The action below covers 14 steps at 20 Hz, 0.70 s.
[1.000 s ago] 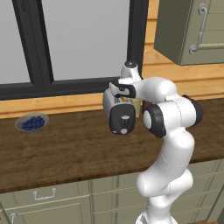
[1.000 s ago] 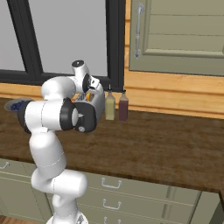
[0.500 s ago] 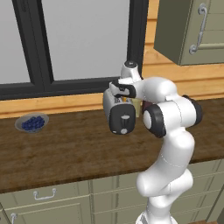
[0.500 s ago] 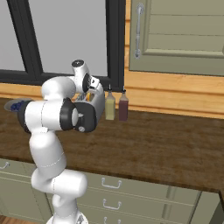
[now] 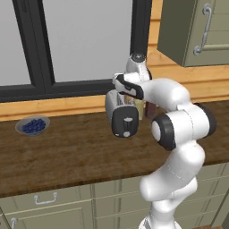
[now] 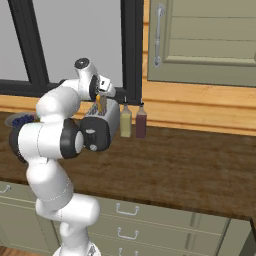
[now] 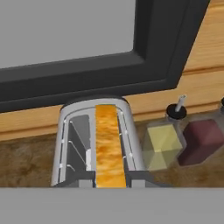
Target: Start the toaster. Once the lever pops up, take the bread to the plate on the dining counter.
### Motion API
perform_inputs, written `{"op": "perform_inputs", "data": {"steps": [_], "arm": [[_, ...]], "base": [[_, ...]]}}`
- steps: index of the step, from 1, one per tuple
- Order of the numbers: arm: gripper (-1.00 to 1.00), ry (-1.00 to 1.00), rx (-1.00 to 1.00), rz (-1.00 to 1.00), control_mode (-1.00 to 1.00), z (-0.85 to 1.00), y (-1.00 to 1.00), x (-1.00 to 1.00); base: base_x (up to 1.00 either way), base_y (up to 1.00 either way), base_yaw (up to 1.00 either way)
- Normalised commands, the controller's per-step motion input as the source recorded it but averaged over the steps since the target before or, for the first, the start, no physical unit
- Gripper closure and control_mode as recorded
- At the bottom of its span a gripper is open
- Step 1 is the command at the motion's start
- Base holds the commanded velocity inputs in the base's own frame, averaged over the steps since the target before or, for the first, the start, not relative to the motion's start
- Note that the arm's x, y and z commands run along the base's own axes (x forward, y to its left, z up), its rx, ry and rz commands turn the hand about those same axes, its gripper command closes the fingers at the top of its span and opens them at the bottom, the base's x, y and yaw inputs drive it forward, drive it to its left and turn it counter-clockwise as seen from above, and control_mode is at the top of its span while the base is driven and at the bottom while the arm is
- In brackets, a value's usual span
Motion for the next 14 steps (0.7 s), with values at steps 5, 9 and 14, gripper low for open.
{"op": "perform_inputs", "data": {"steps": [5,9,14], "arm": [[1.0,-0.15,0.0,0.03,-1.0,0.94,0.0,-0.71],[1.0,-0.14,0.0,0.01,-1.0,0.39,0.0,-1.0],[1.0,-0.01,0.0,-0.03,-1.0,0.09,0.0,-1.0]], "base": [[0.0,0.0,0.0],[0.0,0.0,0.0],[0.0,0.0,0.0]]}}
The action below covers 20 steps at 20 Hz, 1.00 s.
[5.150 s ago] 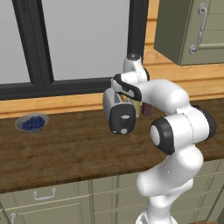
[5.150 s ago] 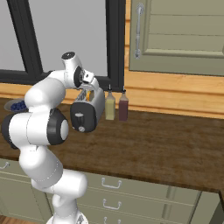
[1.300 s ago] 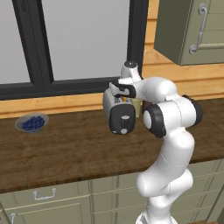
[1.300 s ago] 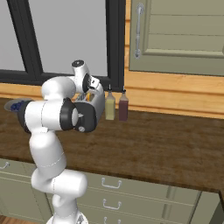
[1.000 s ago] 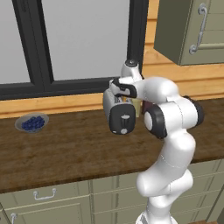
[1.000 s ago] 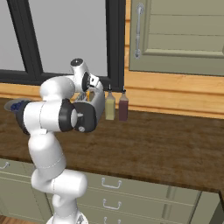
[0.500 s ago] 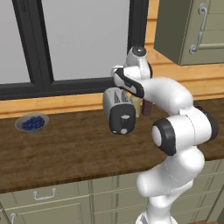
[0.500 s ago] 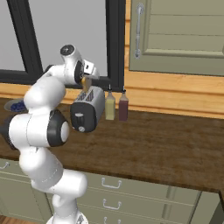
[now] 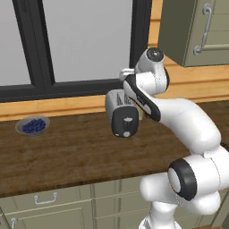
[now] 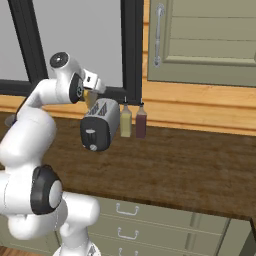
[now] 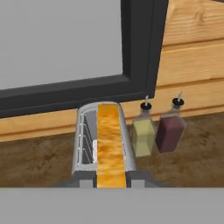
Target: Start the toaster. Once the lever pops up, take the bread to the plate on the dining counter.
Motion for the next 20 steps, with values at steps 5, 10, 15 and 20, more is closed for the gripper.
{"op": "perform_inputs", "data": {"steps": [5,10,15,20], "arm": [[1.0,0.01,0.0,-0.03,-1.0,0.0,0.01,-1.0],[1.0,0.01,-0.04,0.0,-1.0,0.0,0.03,-1.0],[1.0,0.04,0.02,0.0,-1.0,0.0,0.0,-0.94],[1.0,0.0,0.0,0.0,-1.0,0.0,0.0,-0.02]], "base": [[0.0,0.0,0.0],[0.0,0.0,0.0],[0.0,0.0,0.0],[0.0,0.0,0.0]]}}
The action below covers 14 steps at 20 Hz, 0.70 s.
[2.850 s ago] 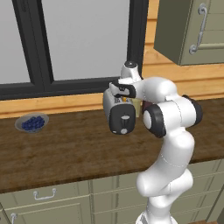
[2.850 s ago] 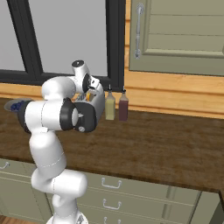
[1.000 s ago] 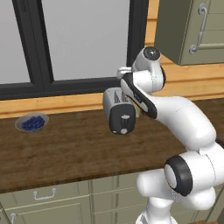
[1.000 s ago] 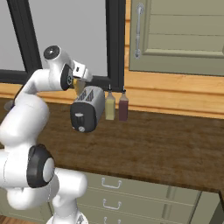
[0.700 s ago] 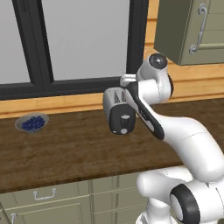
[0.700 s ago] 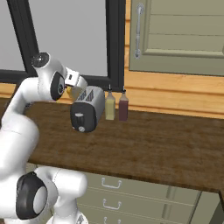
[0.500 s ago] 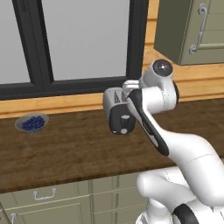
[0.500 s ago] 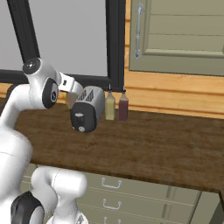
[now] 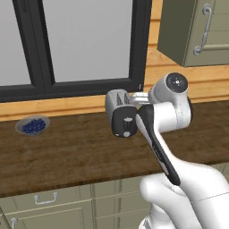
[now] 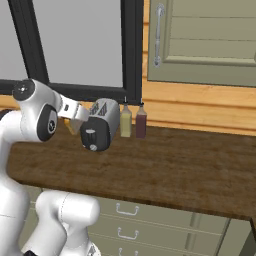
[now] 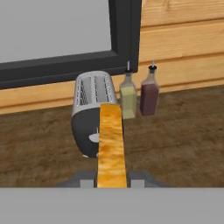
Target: Start the toaster. Once the lever pops up, take the bread to the plate on the dining counter.
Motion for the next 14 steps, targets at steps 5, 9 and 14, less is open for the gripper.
{"op": "perform_inputs", "data": {"steps": [5,9,14], "arm": [[1.0,0.0,0.0,0.0,1.0,0.0,0.0,0.0],[1.0,0.0,0.0,0.0,1.0,0.0,0.0,0.0],[1.0,0.0,0.0,0.0,1.0,0.0,0.0,0.0]], "base": [[-0.11,0.0,0.0],[-0.58,0.0,0.28],[-0.48,-0.03,0.95]]}}
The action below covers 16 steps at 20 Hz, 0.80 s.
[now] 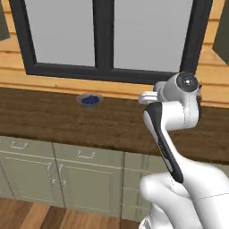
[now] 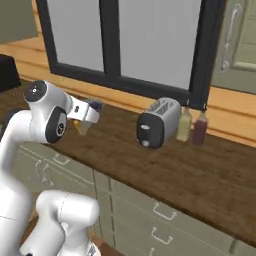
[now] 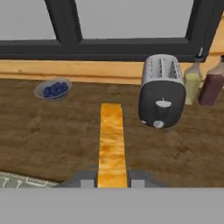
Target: Start the toaster. Once the lever pops up, take the bread to the plate on the dining counter.
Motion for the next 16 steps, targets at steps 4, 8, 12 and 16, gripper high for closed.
{"op": "perform_inputs", "data": {"steps": [4,8,12,16], "arm": [[1.0,0.0,0.0,0.0,1.0,0.0,0.0,0.0],[1.0,0.0,0.0,0.0,1.0,0.0,0.0,0.0],[1.0,0.0,0.0,0.0,1.0,0.0,0.0,0.0],[1.0,0.0,0.0,0.0,1.0,0.0,0.0,0.0]], "base": [[-0.2,0.0,1.0],[-0.17,0.0,1.0],[-0.13,0.0,1.0],[-0.13,0.0,1.0]]}}
